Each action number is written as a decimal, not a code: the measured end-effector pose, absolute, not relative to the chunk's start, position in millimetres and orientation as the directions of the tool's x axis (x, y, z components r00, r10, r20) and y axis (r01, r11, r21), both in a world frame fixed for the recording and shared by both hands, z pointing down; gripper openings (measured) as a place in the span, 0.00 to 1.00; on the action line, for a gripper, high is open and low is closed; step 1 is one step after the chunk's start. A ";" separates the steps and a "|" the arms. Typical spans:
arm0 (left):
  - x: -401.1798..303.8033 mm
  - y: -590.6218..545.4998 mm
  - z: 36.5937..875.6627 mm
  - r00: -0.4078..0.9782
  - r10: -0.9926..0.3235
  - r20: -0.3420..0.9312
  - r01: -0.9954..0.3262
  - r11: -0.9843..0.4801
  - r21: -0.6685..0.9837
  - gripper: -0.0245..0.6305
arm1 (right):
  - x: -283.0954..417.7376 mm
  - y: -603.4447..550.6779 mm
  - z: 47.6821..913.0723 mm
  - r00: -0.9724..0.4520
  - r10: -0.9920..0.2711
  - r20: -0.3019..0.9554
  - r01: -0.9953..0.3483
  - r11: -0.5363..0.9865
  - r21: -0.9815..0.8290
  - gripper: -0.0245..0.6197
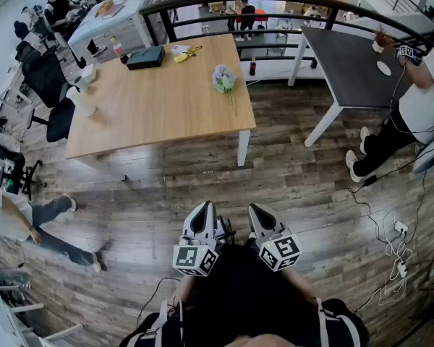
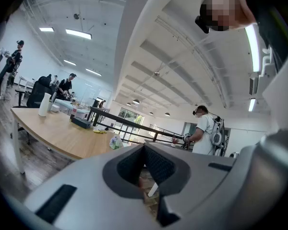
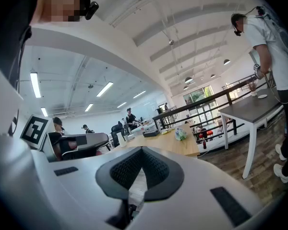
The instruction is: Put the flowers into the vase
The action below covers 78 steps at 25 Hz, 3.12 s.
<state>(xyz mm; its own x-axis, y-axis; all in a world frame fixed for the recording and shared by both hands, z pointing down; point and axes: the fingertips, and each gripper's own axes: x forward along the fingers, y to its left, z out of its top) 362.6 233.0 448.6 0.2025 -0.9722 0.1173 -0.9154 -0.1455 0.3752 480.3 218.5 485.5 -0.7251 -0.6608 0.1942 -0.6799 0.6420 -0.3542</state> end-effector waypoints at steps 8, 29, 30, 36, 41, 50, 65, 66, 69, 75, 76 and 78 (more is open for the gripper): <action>340.1 213.3 449.3 0.180 -0.977 0.111 -0.919 -0.127 0.374 0.11 | 475.0 194.5 489.0 -0.705 -0.680 0.200 -0.700 0.623 -0.350 0.06; 338.8 194.7 445.3 0.242 -0.967 0.074 -0.874 -0.184 0.450 0.11 | 465.7 176.9 486.3 -0.706 -0.682 0.191 -0.700 0.631 -0.335 0.06; 338.5 195.2 445.3 0.246 -0.966 0.073 -0.871 -0.187 0.453 0.11 | 464.8 177.3 486.2 -0.708 -0.681 0.190 -0.698 0.633 -0.334 0.06; 326.8 200.5 448.2 0.213 -0.973 0.091 -0.890 -0.155 0.429 0.11 | 456.8 181.4 489.6 -0.719 -0.665 0.200 -0.689 0.645 -0.331 0.06; 314.2 205.0 456.7 0.208 -0.972 0.111 -0.888 -0.140 0.437 0.11 | 449.3 185.9 492.3 -0.713 -0.667 0.216 -0.698 0.644 -0.314 0.06; 290.7 217.0 459.9 0.221 -0.969 0.108 -0.871 -0.146 0.469 0.11 | 424.0 199.4 494.8 -0.703 -0.665 0.250 -0.709 0.632 -0.313 0.06; 244.8 221.6 460.0 0.244 -0.962 0.122 -0.883 -0.168 0.439 0.11 | 373.6 207.6 488.9 -0.678 -0.690 0.255 -0.734 0.616 -0.286 0.06; 243.3 219.0 460.4 0.241 -0.963 0.124 -0.885 -0.165 0.436 0.11 | 373.1 205.2 490.3 -0.678 -0.689 0.257 -0.734 0.615 -0.287 0.06; 241.8 209.4 463.2 0.228 -0.964 0.137 -0.888 -0.148 0.434 0.11 | 371.6 197.0 492.9 -0.687 -0.681 0.252 -0.725 0.624 -0.292 0.06; 249.4 180.0 469.7 0.160 -0.974 0.160 -0.902 -0.079 0.424 0.11 | 363.6 163.4 495.0 -0.744 -0.637 0.202 -0.668 0.704 -0.239 0.06; 251.2 173.0 469.6 0.145 -0.976 0.161 -0.904 -0.064 0.423 0.11 | 362.6 155.0 495.0 -0.753 -0.628 0.196 -0.658 0.716 -0.233 0.06; 259.9 157.6 468.0 0.132 -0.977 0.165 -0.910 -0.053 0.412 0.11 | 366.5 137.1 491.9 -0.763 -0.620 0.183 -0.646 0.730 -0.221 0.06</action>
<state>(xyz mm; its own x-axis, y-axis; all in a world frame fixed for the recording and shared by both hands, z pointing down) 259.9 157.6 468.0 0.1317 -0.9774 0.1652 -0.9095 -0.0528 0.4122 366.5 137.1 491.9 -0.7629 -0.6200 0.1833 -0.6465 0.7302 -0.2209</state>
